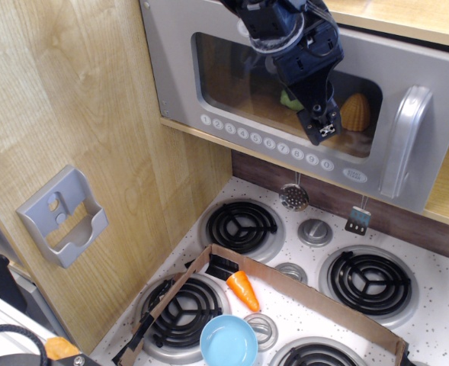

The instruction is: Close microwave

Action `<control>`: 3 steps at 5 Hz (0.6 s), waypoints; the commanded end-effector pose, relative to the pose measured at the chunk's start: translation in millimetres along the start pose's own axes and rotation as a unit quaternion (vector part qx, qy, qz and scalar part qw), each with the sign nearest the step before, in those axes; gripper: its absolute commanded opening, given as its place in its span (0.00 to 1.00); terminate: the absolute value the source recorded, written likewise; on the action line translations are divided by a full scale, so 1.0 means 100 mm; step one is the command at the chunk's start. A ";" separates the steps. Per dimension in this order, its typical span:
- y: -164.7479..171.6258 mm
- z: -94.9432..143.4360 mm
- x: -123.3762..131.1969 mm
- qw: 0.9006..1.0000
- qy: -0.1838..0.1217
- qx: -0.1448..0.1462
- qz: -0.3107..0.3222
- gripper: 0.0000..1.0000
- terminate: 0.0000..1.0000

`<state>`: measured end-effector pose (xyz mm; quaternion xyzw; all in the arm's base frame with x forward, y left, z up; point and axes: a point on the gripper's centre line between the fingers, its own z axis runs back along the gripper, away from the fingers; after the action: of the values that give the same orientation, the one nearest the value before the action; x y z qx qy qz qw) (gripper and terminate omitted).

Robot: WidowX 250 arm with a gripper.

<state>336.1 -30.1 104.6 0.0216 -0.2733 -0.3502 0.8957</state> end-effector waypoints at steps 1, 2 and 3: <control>0.06 0.14 0.20 1.000 -0.015 0.013 -0.013 1.00 0.00; 0.06 0.15 0.21 1.000 -0.015 0.016 -0.012 1.00 0.00; 0.05 0.15 0.22 1.000 -0.012 0.015 -0.011 1.00 0.00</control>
<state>337.8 -33.2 103.3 0.0223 -0.2579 -0.3470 0.9014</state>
